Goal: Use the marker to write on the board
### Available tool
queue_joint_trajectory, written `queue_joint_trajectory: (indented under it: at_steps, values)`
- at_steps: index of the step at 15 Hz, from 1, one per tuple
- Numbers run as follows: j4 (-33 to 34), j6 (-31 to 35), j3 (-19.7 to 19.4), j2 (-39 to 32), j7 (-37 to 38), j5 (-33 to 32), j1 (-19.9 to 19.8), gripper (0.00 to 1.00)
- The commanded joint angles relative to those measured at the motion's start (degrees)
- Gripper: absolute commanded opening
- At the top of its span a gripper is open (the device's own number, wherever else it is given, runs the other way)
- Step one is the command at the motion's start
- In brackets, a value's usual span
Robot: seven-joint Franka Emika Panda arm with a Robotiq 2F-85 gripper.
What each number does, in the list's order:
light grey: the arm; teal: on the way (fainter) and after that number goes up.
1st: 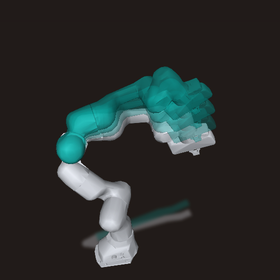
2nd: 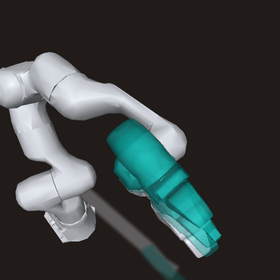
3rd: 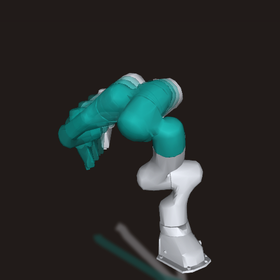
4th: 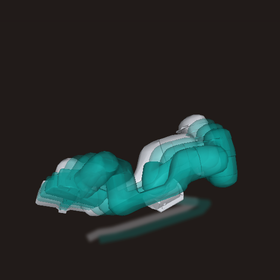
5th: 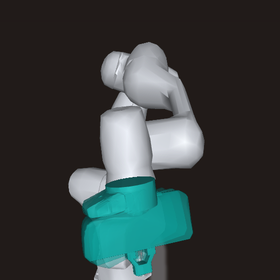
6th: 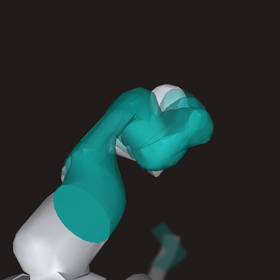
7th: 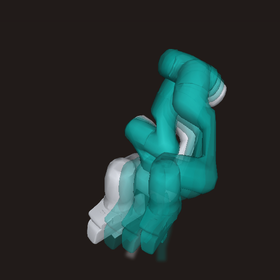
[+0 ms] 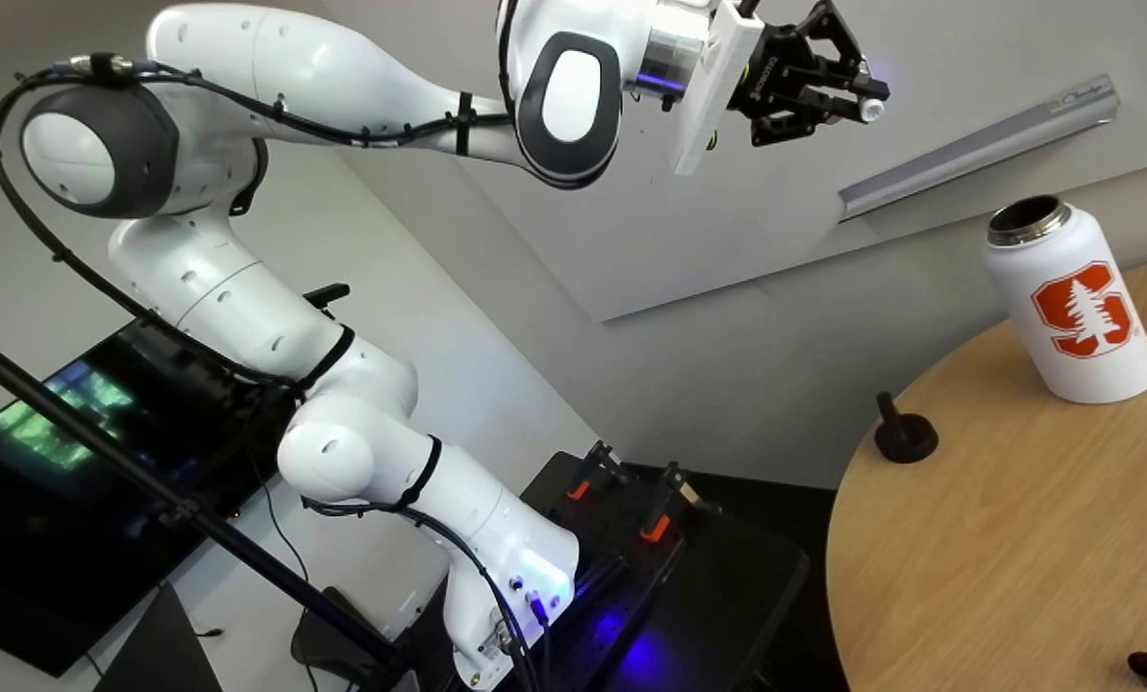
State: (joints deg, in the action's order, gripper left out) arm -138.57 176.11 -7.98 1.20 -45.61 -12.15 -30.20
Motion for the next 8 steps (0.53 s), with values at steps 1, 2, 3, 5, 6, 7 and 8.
queue_joint_trajectory:
  at_steps: [1,2,3,5,6,7,8]
  values:
    - [2.3,-4.8,-5.0,2.2,1.7,-5.6,4.9,0.09]
    - [3.0,-7.2,-5.5,2.8,1.3,-6.7,6.1,0.09]
    - [3.8,-8.4,-5.9,3.0,1.5,-7.9,6.9,0.09]
    - [5.3,-10.8,-3.0,3.4,4.0,-11.7,5.1,0.09]
    - [6.0,-12.0,-2.2,3.8,6.5,-14.0,5.0,0.09]
    - [6.9,-12.9,-1.4,3.7,9.8,-17.2,4.7,0.09]
    - [7.5,-13.8,-0.4,3.9,13.7,-20.2,4.7,0.09]
